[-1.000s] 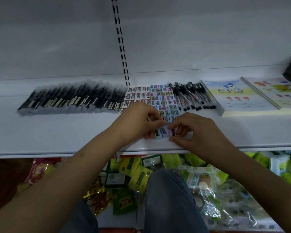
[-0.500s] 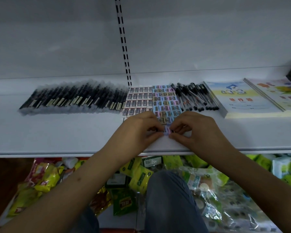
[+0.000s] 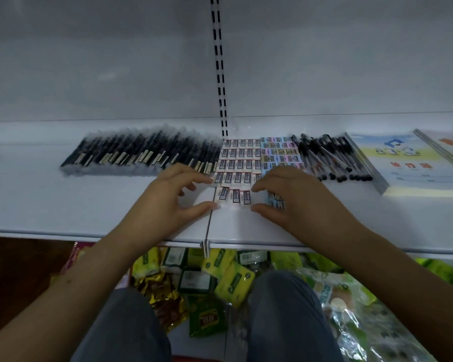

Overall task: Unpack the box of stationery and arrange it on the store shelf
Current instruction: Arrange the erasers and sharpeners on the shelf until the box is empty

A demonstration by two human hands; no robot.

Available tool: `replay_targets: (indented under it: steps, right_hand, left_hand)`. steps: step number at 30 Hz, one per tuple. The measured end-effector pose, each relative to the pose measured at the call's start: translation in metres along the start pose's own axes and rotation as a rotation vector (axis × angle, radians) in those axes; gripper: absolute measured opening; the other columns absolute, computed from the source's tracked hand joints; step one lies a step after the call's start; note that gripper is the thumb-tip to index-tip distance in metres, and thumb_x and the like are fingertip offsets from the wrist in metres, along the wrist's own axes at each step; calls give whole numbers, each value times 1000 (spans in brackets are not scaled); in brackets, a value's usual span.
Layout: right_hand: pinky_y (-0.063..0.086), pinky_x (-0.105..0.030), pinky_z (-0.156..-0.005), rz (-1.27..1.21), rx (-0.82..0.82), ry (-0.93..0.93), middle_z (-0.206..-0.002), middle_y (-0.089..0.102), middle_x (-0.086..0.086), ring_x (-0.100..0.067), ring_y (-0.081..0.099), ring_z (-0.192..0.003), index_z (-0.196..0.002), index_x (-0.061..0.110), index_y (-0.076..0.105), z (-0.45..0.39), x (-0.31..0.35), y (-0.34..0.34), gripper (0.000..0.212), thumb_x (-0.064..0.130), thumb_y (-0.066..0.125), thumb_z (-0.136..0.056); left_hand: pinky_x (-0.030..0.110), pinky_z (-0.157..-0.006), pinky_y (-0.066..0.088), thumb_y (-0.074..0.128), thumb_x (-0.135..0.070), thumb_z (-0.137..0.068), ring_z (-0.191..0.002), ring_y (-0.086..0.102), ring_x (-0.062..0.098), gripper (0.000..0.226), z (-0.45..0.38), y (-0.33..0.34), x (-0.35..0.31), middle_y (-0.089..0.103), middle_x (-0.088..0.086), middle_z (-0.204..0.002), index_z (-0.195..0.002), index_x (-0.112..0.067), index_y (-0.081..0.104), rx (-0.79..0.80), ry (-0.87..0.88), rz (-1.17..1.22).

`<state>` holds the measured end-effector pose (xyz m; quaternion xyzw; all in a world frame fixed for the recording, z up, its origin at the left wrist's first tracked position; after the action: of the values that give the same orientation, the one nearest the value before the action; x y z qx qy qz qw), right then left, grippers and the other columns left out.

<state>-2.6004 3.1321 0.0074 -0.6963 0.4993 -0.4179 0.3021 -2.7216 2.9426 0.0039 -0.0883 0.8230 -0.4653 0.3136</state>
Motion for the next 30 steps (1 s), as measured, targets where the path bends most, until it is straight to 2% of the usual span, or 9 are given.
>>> replay_targets:
  steps: [3, 6, 12, 15, 17, 22, 24, 26, 30]
  right_hand:
    - [45, -37, -94, 81, 145, -10, -111, 62, -1, -18, 53, -108, -115, 15, 68, -22, 8, 17, 33, 37, 66, -90]
    - [45, -37, -92, 109, 236, -19, -109, 63, -1, -17, 54, -105, -112, 16, 69, -35, 11, 25, 31, 39, 61, -93]
    - [47, -37, -87, 69, 253, -21, -100, 64, 1, -16, 57, -93, -102, 17, 71, -43, 18, 31, 23, 37, 64, -91]
    - [47, -35, -87, 52, 251, 4, -101, 63, 1, -15, 57, -94, -103, 17, 70, -49, 18, 33, 24, 37, 64, -91]
    - [46, -33, -87, 66, 261, 24, -101, 62, 2, -15, 57, -95, -104, 18, 69, -53, 17, 34, 25, 38, 64, -91]
    - [47, -32, -83, 108, 245, 56, -101, 62, 3, -14, 56, -92, -104, 21, 68, -55, 12, 35, 28, 45, 63, -89]
    - [47, -33, -83, 134, 242, 57, -101, 62, 3, -14, 55, -93, -105, 21, 68, -53, 12, 34, 27, 43, 62, -91]
    - [49, -35, -84, 142, 233, 59, -101, 62, 3, -14, 55, -94, -105, 21, 67, -51, 13, 34, 25, 40, 60, -91]
    - [49, -37, -83, 158, 217, 50, -100, 60, 3, -15, 54, -96, -103, 20, 67, -50, 12, 35, 26, 42, 60, -91]
  left_hand:
    - [6, -80, 43, 73, -49, -78, -95, 55, -3, 43, -4, 8, -3, 57, -16, -112, -117, -31, 68, 18, 14, 30]
    - [15, -89, 46, 77, -38, -80, -97, 58, 0, 35, -6, 18, -3, 62, -11, -112, -112, -23, 73, 23, 69, 0]
    - [21, -86, 50, 78, -34, -81, -92, 62, 2, 23, 0, 18, 4, 67, -10, -103, -102, -22, 76, -49, 93, -51]
    - [13, -95, 43, 77, -34, -82, -104, 59, 1, 21, -7, 15, 10, 65, -11, -114, -101, -26, 75, -43, 38, 2]
    - [4, -93, 36, 77, -32, -83, -107, 56, -3, 21, -12, 16, 11, 67, -13, -116, -104, -27, 74, -20, -4, 33]
    - [10, -96, 43, 76, -31, -84, -107, 58, -4, 23, -14, 18, 11, 67, -16, -117, -107, -28, 74, -14, -55, 95]
    - [-1, -91, 37, 77, -31, -83, -107, 54, -8, 23, -14, 20, 11, 66, -19, -115, -105, -27, 75, -24, -59, 101]
    - [-4, -86, 34, 78, -32, -82, -104, 52, -10, 23, -13, 22, 11, 64, -22, -112, -105, -28, 75, -32, -64, 102]
    - [15, -80, 50, 78, -40, -80, -91, 59, -3, 27, -15, 25, 12, 66, -18, -107, -105, -32, 72, -15, -87, 109]
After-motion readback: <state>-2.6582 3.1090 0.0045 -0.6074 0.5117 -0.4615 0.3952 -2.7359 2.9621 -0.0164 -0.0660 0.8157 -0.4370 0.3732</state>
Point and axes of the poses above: each hand's wrist, its own z-axis away from the middle knuckle, its own y-axis out of the palm, x = y × z, the point moved 4 cm from there along -z, towards the middle knuckle
